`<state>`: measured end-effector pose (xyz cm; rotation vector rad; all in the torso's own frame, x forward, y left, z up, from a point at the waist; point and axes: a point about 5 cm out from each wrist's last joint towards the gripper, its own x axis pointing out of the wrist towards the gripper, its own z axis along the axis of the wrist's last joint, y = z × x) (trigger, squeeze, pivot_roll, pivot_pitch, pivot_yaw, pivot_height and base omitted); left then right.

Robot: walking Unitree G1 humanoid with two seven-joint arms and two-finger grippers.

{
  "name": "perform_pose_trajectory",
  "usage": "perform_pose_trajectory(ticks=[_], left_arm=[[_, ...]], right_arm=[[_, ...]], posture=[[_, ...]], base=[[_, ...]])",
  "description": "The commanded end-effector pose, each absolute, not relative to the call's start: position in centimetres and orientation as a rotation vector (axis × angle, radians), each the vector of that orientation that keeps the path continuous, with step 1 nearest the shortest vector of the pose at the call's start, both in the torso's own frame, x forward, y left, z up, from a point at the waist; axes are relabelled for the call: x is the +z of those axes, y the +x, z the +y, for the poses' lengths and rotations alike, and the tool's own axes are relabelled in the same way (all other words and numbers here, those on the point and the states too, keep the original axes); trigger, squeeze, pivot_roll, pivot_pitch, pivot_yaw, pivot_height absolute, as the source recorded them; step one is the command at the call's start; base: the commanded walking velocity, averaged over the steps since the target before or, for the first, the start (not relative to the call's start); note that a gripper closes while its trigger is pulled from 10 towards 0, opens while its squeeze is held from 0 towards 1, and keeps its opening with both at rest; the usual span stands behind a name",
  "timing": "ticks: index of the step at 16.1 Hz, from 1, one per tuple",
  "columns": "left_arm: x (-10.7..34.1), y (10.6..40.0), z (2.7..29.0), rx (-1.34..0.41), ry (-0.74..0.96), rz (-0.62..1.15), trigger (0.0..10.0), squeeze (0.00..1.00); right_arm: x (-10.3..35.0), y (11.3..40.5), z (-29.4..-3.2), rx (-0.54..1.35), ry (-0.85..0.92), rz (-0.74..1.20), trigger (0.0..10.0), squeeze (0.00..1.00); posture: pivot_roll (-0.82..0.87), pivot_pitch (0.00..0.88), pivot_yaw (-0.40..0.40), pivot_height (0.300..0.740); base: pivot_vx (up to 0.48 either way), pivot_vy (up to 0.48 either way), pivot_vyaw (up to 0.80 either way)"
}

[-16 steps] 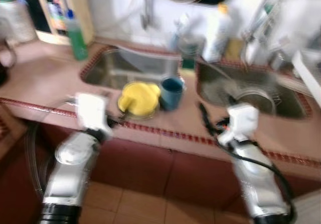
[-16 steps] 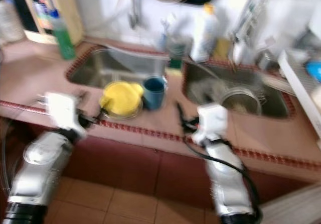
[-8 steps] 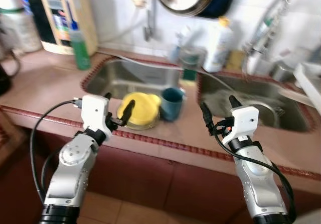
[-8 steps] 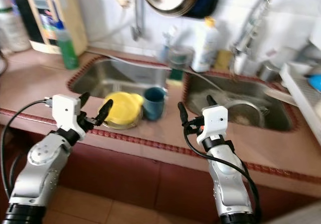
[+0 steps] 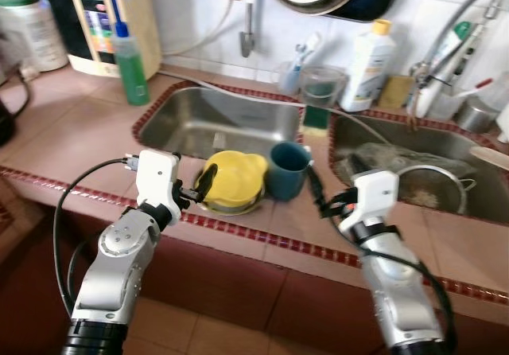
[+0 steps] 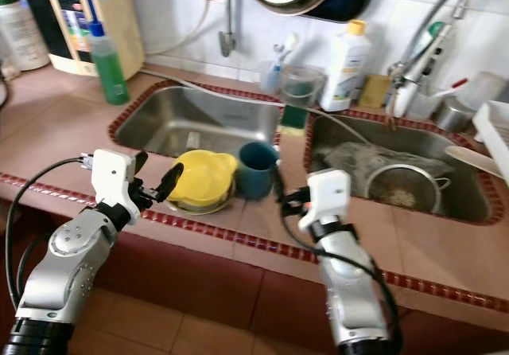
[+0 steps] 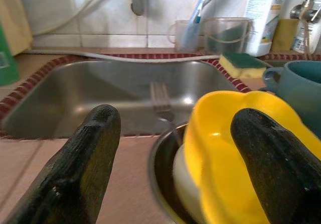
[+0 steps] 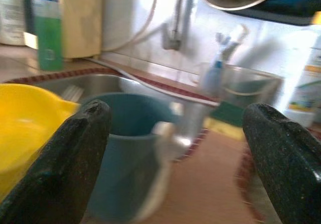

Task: Kitchen organization

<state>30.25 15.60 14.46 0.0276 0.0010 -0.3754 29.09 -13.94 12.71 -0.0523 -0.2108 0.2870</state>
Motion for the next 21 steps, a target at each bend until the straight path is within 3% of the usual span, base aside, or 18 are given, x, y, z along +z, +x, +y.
perform_pose_trajectory(ticks=[1, 17, 21], left_arm=[[15.2, 30.5, 15.5, -0.386, 0.035, -0.018, 10.0, 0.0], [15.1, 31.1, 14.5, -0.473, 0.05, 0.05, 10.0, 0.0], [15.2, 32.2, 14.6, -0.456, 0.07, 0.138, 10.0, 0.0]], right_arm=[[13.1, 28.9, -14.4, 0.272, -0.049, -0.222, 10.0, 0.0], [13.0, 27.6, -14.1, 0.186, -0.002, -0.23, 10.0, 0.0], [12.9, 27.3, -13.3, 0.219, 0.026, -0.214, 10.0, 0.0]], posture=[[-0.04, 0.0, -0.024, 0.732], [-0.09, 0.0, 0.056, 0.732], [-0.08, 0.0, 0.062, 0.732]], base=[[0.0, 0.0, 0.0], [0.0, 0.0, 0.0], [0.0, 0.0, 0.0]])
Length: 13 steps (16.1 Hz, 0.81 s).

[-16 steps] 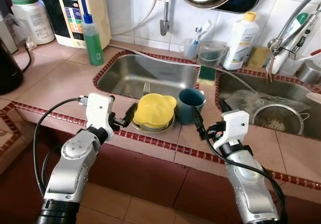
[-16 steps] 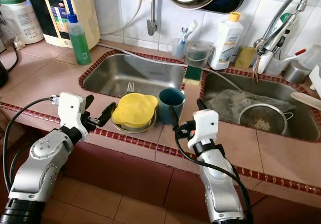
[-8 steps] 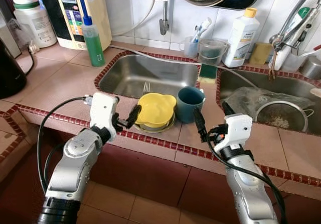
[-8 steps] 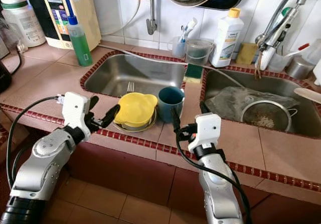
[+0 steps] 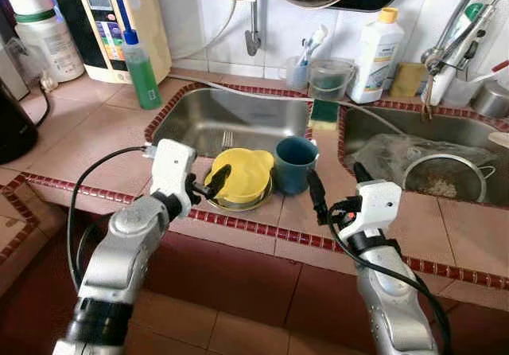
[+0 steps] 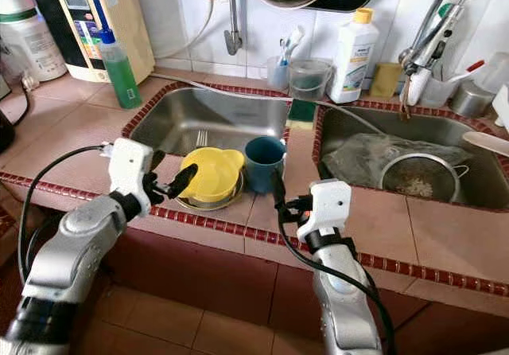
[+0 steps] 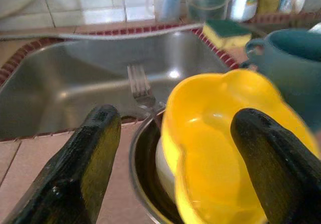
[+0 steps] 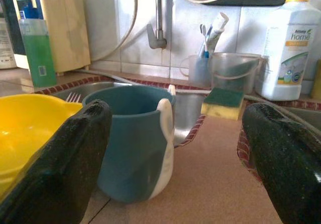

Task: Kitchen organization

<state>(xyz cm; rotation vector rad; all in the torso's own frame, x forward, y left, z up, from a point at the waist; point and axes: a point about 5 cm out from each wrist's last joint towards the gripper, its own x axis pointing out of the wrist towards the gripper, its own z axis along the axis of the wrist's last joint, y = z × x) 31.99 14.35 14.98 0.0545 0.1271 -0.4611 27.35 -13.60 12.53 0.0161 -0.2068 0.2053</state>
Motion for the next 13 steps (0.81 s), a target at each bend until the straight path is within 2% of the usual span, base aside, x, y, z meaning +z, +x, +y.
perform_pose_trajectory(ticks=[1, 6, 10, 13], left_arm=[[15.3, 32.5, 14.7, -0.44, 0.078, 0.15, 10.0, 0.0], [16.7, 34.8, 15.2, -0.372, 0.121, 0.196, 10.0, 0.0], [17.7, 35.7, 15.0, -0.423, 0.184, 0.246, 10.0, 0.0], [18.7, 36.1, 14.5, -0.486, 0.142, 0.241, 10.0, 0.0]], right_arm=[[12.9, 27.2, -13.2, 0.228, 0.029, -0.207, 10.0, 0.0], [12.5, 25.5, -11.5, 0.394, -0.001, -0.151, 10.0, 0.0], [12.0, 24.5, -11.5, 0.442, -0.037, -0.11, 10.0, 0.0], [11.7, 24.3, -11.4, 0.453, -0.049, -0.091, 10.0, 0.0]], posture=[[-0.08, 0.0, 0.063, 0.732], [-0.1, 0.0, 0.069, 0.732], [-0.12, 0.0, 0.076, 0.732], [-0.12, 0.0, 0.088, 0.732]], base=[[0.0, 0.0, 0.0], [0.0, 0.0, 0.0], [0.0, 0.0, 0.0], [0.0, 0.0, 0.0]])
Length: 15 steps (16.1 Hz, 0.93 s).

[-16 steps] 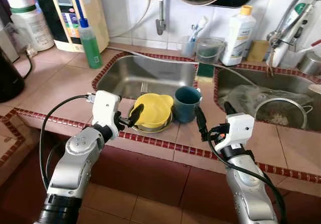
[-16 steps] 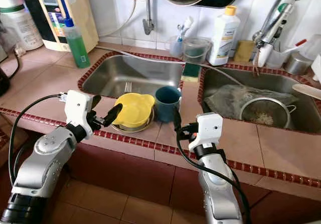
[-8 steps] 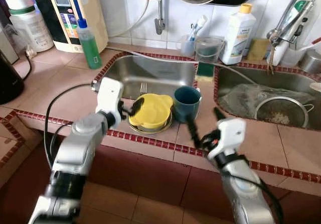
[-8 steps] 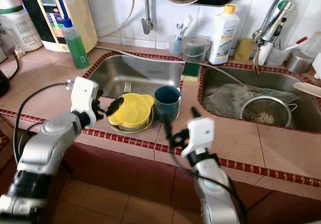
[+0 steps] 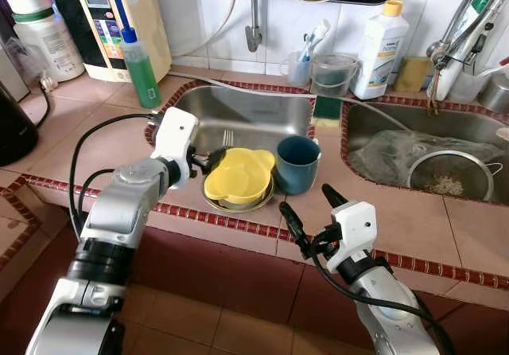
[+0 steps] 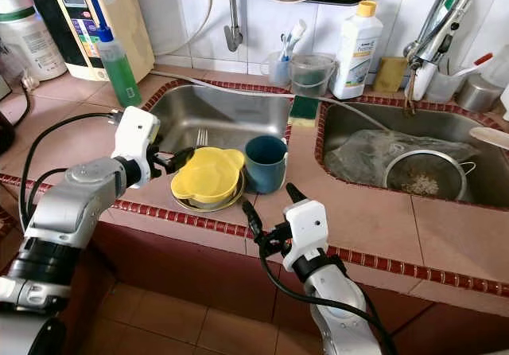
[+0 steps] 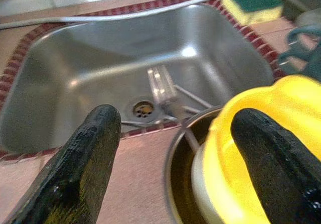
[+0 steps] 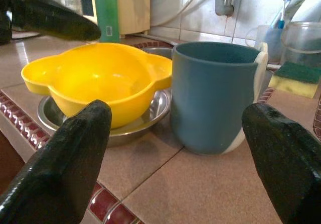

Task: Kitchen organization

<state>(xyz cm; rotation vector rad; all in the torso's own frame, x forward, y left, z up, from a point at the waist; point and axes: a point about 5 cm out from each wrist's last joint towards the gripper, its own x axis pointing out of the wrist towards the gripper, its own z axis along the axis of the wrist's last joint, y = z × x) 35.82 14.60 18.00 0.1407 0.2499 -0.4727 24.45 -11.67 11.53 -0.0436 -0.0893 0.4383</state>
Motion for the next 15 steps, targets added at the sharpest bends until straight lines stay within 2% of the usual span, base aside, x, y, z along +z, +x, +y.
perform_pose_trajectory(ticks=[1, 4, 7, 11, 14, 15], left_arm=[[19.0, 36.2, 14.5, -0.49, 0.143, 0.232, 10.0, 0.0], [19.5, 36.3, 14.3, -0.53, 0.097, 0.23, 10.0, 0.0], [17.5, 35.7, 13.5, -0.599, 0.177, 0.349, 10.0, 0.0], [16.3, 35.6, 13.1, -0.589, 0.194, 0.423, 10.0, 0.0], [16.1, 36.2, 14.2, -0.503, 0.134, 0.473, 10.0, 0.0], [16.3, 36.3, 14.4, -0.492, 0.121, 0.457, 5.3, 0.0]], right_arm=[[11.6, 24.2, -11.3, 0.453, -0.05, -0.088, 10.0, 0.0], [11.5, 24.2, -11.0, 0.456, -0.049, -0.083, 10.0, 0.0], [11.5, 24.1, -10.9, 0.466, -0.055, -0.081, 10.0, 0.0], [11.5, 23.9, -11.0, 0.462, -0.059, -0.077, 10.0, 0.0], [11.3, 23.6, -10.8, 0.463, -0.054, -0.07, 10.0, 0.0], [11.2, 23.6, -10.7, 0.464, -0.053, -0.068, 10.0, 0.0]], posture=[[-0.12, 0.0, 0.089, 0.732], [-0.12, 0.0, 0.094, 0.732], [-0.13, 0.0, 0.096, 0.732], [-0.14, 0.0, 0.1, 0.732], [-0.14, 0.0, 0.105, 0.732], [-0.14, 0.0, 0.106, 0.732]], base=[[0.0, 0.0, 0.0], [0.0, 0.0, 0.0], [0.0, 0.0, 0.0], [0.0, 0.0, 0.0], [0.0, 0.0, 0.0], [0.0, 0.0, 0.0]])
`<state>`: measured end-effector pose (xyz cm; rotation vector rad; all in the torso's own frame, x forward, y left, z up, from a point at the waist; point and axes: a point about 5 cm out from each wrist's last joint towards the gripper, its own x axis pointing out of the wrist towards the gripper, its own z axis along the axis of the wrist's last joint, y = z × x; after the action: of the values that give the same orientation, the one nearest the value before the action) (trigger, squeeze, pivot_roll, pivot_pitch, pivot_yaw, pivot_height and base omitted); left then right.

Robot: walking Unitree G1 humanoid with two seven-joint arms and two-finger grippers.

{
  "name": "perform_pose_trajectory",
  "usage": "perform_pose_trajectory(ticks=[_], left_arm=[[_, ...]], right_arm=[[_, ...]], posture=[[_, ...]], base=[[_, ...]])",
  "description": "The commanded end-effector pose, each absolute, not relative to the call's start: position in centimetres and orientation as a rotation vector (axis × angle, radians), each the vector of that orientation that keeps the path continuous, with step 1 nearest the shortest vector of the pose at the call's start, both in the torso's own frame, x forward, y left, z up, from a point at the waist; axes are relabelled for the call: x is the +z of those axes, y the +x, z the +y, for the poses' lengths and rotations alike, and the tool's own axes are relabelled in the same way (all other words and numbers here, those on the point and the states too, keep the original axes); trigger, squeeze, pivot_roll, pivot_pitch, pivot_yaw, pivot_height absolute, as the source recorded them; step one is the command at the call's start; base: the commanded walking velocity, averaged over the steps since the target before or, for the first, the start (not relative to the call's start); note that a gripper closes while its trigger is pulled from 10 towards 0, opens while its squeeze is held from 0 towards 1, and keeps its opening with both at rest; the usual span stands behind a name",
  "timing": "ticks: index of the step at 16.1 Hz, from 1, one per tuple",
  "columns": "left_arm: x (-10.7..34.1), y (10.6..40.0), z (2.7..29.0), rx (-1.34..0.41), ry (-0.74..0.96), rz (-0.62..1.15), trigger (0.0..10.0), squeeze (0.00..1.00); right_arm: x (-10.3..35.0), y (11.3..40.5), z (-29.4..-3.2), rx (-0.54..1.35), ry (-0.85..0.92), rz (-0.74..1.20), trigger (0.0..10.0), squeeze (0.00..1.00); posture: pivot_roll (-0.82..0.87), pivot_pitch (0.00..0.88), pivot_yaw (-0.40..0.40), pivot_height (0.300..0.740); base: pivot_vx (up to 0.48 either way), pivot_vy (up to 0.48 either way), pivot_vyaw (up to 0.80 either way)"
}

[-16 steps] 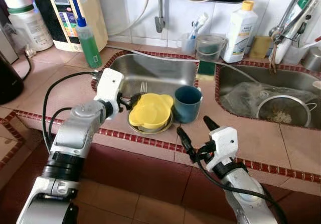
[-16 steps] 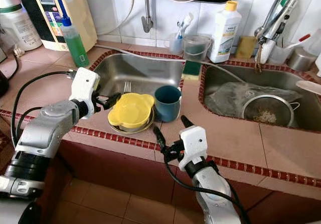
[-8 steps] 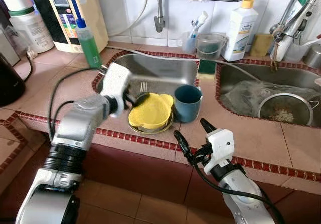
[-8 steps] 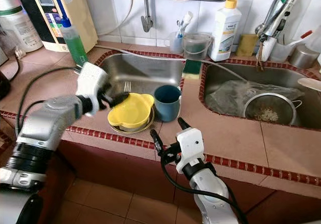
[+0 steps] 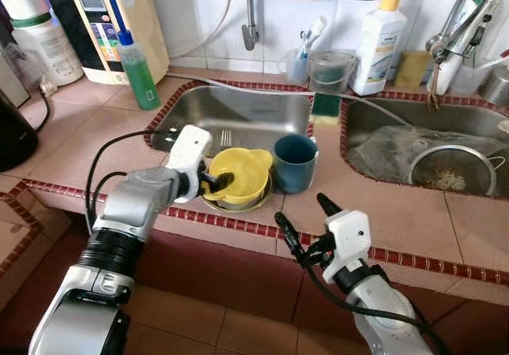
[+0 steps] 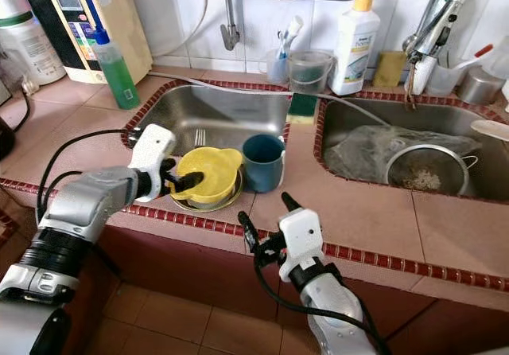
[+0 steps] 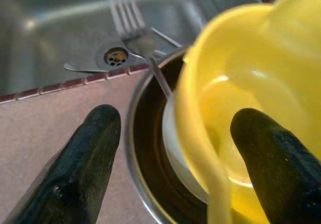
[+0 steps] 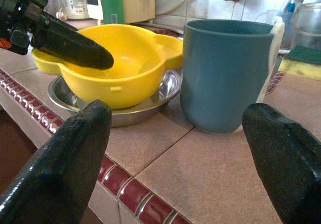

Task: Kitchen organization

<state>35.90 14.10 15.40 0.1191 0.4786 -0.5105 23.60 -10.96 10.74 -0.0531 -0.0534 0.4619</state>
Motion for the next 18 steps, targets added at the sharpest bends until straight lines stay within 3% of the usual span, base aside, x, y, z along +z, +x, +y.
perform_pose_trajectory(ticks=[1, 18], left_arm=[[16.35, 36.32, 14.53, -0.484, 0.104, 0.456, 0.0, 0.0], [16.79, 36.31, 14.69, -0.5, 0.125, 0.45, 0.0, 0.0]], right_arm=[[11.23, 23.53, -10.64, 0.465, -0.052, -0.068, 10.0, 0.0], [11.36, 24.09, -10.37, 0.464, -0.051, -0.077, 10.0, 0.0]], posture=[[-0.14, 0.0, 0.106, 0.732], [-0.12, 0.0, 0.105, 0.732]], base=[[0.0, 0.0, 0.0], [0.0, 0.0, 0.0]])
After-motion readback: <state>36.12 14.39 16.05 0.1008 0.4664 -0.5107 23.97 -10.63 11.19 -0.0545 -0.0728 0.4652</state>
